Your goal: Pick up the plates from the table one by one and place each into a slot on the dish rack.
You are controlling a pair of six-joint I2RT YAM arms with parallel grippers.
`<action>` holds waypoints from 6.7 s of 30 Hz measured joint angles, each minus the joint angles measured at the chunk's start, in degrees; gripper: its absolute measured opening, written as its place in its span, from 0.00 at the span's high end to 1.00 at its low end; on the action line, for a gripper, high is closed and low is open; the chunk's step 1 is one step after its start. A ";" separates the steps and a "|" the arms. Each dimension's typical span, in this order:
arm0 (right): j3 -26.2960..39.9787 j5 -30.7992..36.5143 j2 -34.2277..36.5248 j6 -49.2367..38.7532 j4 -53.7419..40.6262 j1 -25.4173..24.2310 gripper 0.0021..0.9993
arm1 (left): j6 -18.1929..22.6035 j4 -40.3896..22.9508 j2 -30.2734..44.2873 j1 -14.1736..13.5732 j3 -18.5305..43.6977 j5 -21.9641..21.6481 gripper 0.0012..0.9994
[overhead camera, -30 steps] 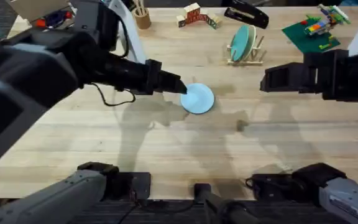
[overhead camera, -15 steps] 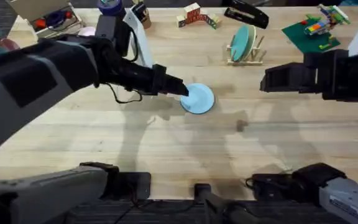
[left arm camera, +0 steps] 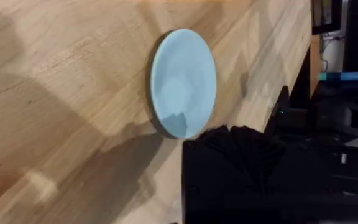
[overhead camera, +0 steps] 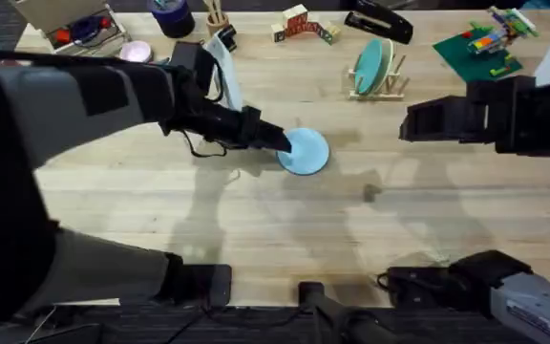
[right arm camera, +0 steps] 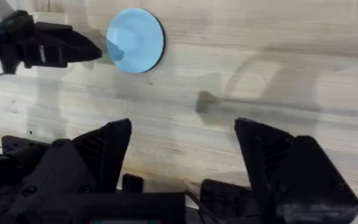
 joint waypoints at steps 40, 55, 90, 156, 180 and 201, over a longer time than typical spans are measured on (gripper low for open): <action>0.00 0.00 0.01 -0.01 -0.20 0.00 0.00 | 1.34 10.52 14.60 0.07 0.04 6.15 0.96; 0.00 0.00 -0.01 0.00 -0.20 0.00 0.00 | 1.32 10.57 14.70 0.04 0.04 6.58 0.96; -14.43 -15.78 19.00 -3.07 27.04 0.00 0.00 | 1.34 10.61 14.69 0.04 0.04 6.61 0.96; -14.64 -21.09 24.76 -7.88 32.42 3.39 0.97 | 1.32 10.58 14.84 -0.51 0.02 6.91 0.96; 6.11 -1.03 7.33 -9.80 3.18 3.32 0.97 | -3.49 -0.07 -1.84 -0.33 1.06 -9.64 0.96; 13.50 13.83 7.49 -9.18 -4.98 2.98 0.97 | -5.61 -24.46 -24.77 -5.48 23.84 -42.42 0.85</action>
